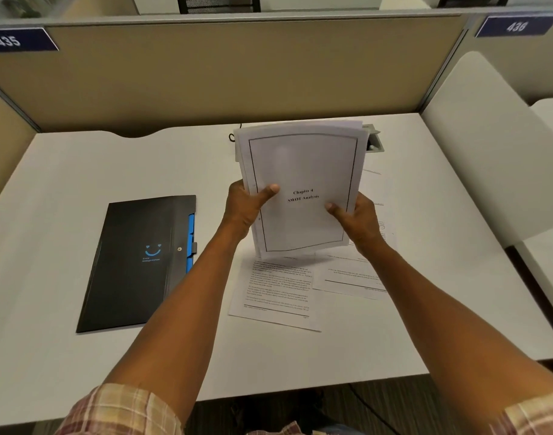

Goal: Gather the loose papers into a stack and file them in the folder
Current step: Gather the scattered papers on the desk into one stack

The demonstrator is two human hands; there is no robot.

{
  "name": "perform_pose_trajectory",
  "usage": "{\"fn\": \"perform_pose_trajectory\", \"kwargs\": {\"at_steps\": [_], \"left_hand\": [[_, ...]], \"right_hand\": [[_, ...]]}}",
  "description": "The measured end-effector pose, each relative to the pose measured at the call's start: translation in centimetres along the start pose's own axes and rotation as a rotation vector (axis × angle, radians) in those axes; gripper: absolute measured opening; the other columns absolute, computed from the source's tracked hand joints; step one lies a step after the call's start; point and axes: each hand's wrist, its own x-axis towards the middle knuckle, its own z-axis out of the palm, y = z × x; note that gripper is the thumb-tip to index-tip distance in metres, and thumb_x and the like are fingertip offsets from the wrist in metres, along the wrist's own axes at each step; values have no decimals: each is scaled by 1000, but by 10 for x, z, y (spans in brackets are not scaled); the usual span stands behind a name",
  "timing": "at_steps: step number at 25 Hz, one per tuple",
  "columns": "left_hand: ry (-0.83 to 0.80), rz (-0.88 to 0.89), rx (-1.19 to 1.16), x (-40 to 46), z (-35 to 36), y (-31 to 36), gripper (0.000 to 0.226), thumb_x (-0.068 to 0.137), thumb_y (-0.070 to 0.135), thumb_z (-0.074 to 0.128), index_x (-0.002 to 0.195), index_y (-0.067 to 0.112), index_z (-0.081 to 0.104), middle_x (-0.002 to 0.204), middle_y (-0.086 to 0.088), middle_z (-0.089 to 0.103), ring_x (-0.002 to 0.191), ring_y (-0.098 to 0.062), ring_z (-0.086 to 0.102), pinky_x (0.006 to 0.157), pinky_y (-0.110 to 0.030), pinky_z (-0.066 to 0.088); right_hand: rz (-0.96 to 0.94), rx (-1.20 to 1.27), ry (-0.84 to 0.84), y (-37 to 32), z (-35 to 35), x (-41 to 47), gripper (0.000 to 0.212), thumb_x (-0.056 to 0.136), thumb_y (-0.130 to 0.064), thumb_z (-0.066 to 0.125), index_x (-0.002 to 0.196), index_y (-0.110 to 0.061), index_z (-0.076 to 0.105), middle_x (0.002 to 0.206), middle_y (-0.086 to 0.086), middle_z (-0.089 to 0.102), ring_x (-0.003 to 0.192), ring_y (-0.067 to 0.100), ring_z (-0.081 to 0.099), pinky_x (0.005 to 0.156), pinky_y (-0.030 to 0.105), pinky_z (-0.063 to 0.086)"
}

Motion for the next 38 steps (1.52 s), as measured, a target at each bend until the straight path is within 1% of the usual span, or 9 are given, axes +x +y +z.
{"fn": "perform_pose_trajectory", "kwargs": {"at_steps": [5,9,13,15,17,20,26,34,38], "left_hand": [[-87,-55,-74,14,2,12,32,72,30,84,100,21,71,99,1,76,92,-16,72,75,-28,57],[-155,-146,-72,14,18,3,30,72,27,85,97,17,72,97,-3,76,90,-21,72,75,-32,58],[-152,-305,79,9,44,-9,30,86,51,65,72,26,57,69,8,58,63,-12,57,56,-24,46],[-156,-416,112,7,59,-18,35,97,49,48,93,19,66,86,0,69,72,-18,68,59,-27,56],[-129,-472,205,5,71,-30,32,99,35,48,112,11,65,103,-8,71,82,-24,72,71,-34,61],[-144,-398,367,4,88,-46,24,93,22,57,112,11,66,113,-8,69,92,-25,70,86,-40,58],[-150,-221,760,5,120,-66,48,85,30,70,128,11,57,125,-9,61,116,-25,58,95,-35,48],[-82,-143,1037,4,163,-72,42,85,42,67,113,11,61,109,-8,63,100,-25,62,77,-34,50],[-64,-165,1197,3,184,-80,56,84,51,64,116,6,54,116,-12,55,106,-29,55,88,-38,44]], "right_hand": [[26,73,-87,-5,-22,14,44,87,-31,73,125,-13,61,118,8,70,102,25,70,84,39,59],[118,254,-138,13,-36,8,30,79,-31,79,108,-27,70,109,2,75,97,21,73,79,34,60],[200,325,0,49,-58,1,16,83,-16,75,96,-25,75,93,-4,78,84,14,73,70,27,57],[265,358,95,69,-82,-2,15,85,-8,72,96,-18,72,88,-5,78,79,11,73,66,24,57],[338,381,173,86,-109,-4,17,85,-3,70,97,-16,70,85,-4,77,74,11,73,63,24,57],[451,399,239,109,-144,-8,23,85,-1,68,104,-15,68,95,2,75,76,16,74,62,28,59],[556,388,225,142,-160,-12,34,86,-1,67,120,-6,62,107,13,70,91,31,68,83,40,54],[561,334,154,160,-147,2,20,85,-3,70,97,-18,69,93,1,75,76,15,73,65,28,59],[554,294,141,173,-146,4,18,84,-6,72,94,-20,71,89,-1,77,73,16,74,62,28,60]]}}
